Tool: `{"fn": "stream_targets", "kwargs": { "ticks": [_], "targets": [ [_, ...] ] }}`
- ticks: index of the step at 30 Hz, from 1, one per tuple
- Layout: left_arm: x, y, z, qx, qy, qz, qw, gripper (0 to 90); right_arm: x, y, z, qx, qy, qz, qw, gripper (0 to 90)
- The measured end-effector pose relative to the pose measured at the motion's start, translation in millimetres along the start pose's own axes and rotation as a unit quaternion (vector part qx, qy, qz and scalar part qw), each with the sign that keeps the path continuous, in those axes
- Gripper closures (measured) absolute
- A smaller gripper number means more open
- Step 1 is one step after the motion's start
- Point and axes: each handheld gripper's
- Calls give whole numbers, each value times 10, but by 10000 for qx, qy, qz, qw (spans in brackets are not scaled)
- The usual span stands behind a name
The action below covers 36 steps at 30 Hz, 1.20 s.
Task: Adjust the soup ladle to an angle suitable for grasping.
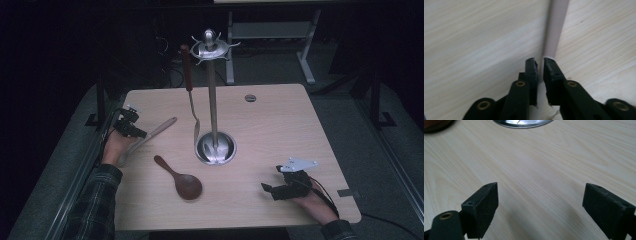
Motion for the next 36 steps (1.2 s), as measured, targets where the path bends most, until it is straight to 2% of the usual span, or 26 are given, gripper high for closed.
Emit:
{"fn": "stream_targets", "kwargs": {
  "ticks": [1,3,5,9,13,20,24,25,28,31,36],
  "targets": [
    [-14,-8,-11,28,-117,14,9999,773,1,1,-1,2,1,-6,10000,128],
    [-23,-51,-38,148,-192,-42,9997,726,1,2,-1,2,-11,-8,10000,128],
    [-40,-110,-52,26,-411,147,9990,697,2,3,-1,2,-14,-5,10000,128],
    [-62,-208,-55,32,-518,272,9983,688,9,2,-10,9,10,-17,10000,128],
    [-72,-269,-80,-3,-520,222,9984,700,16,6,-21,25,-6,-7,10000,128],
    [-77,-266,-96,-53,-540,252,9982,757,18,5,-18,0,-3,-4,10000,128],
    [-79,-244,-84,-97,-409,259,9988,765,18,5,-16,0,-33,9,10000,128],
    [-82,-221,-77,-87,-429,258,9987,765,18,6,-15,6,-36,4,10000,128],
    [-88,-137,-89,-110,-392,179,9990,766,17,10,-13,5,-18,7,10000,129],
    [-75,-21,-108,15,-340,-81,9994,767,16,11,-13,4,-5,-4,10000,128],
    [-17,176,-169,187,-328,-558,9977,767,10,11,-8,-1,-12,-31,10000,128]
  ]
}}
Point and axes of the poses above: each handheld gripper's, and its own axes: y roughly backward along the jaws, x roughly out of its underside, z roughly to its left, and after that the axes turned 15 degrees about y, right-handed
